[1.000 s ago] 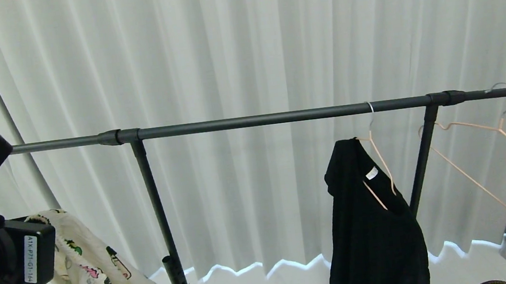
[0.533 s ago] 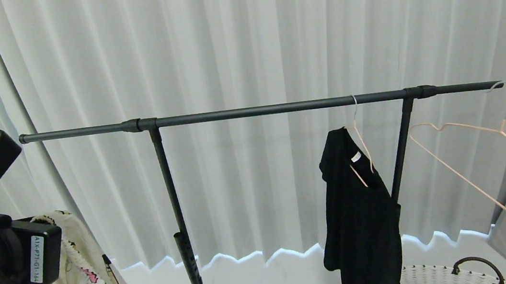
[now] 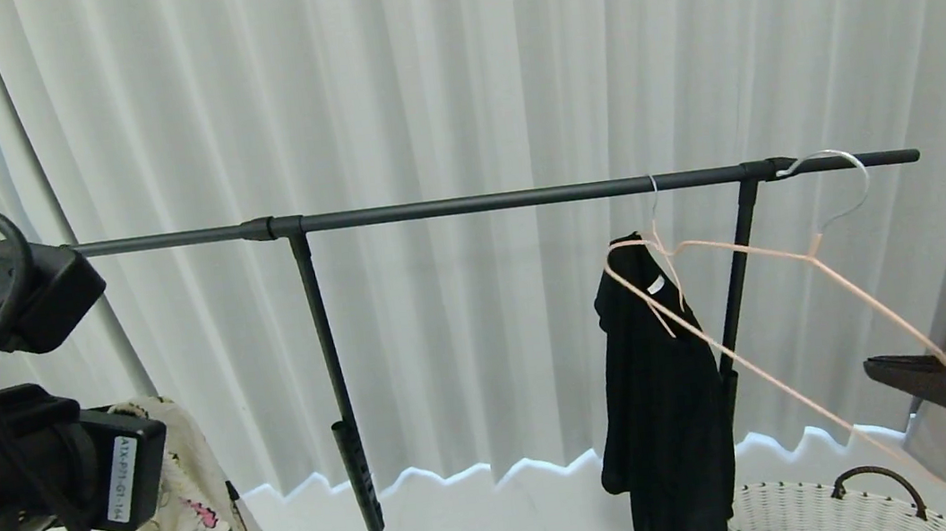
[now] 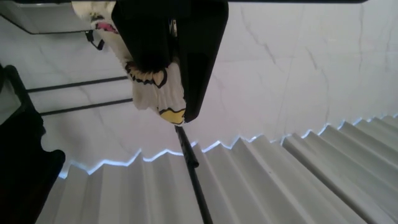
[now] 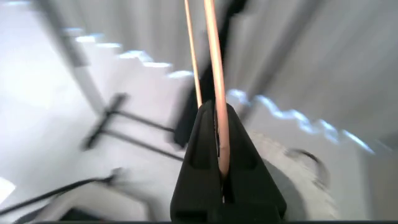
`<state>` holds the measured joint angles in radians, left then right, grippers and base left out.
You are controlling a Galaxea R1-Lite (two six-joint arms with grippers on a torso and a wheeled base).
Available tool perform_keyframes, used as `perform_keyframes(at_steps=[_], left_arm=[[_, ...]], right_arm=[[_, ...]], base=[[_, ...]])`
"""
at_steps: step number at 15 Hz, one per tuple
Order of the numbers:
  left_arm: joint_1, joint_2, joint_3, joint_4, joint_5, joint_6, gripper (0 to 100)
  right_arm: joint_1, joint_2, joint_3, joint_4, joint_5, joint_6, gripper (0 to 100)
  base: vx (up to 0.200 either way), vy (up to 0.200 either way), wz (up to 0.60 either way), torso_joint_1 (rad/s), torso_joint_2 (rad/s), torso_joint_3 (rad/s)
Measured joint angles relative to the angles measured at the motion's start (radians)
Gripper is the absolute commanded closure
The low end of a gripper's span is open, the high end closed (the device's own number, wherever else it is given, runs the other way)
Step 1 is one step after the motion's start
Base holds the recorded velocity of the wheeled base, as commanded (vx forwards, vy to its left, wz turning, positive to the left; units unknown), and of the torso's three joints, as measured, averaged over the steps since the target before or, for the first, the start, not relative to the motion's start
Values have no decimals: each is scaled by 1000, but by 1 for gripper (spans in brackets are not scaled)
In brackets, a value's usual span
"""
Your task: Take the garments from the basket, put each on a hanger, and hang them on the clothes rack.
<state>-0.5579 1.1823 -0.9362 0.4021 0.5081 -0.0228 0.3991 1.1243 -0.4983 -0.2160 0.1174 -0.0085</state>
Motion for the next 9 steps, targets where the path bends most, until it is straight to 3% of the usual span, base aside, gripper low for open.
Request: perform_keyframes(at_steps=[6,9], left_arm=[[0,230,-194,-6,13,-191,100],[-22,316,-293,-6,13,-286,100]], right_arm=[[458,-11,-6,-2,23,206,100],[568,34,-15,-55,23,254,100]], base=[[0,0,0,0,0,0],[0,0,0,0,0,0]])
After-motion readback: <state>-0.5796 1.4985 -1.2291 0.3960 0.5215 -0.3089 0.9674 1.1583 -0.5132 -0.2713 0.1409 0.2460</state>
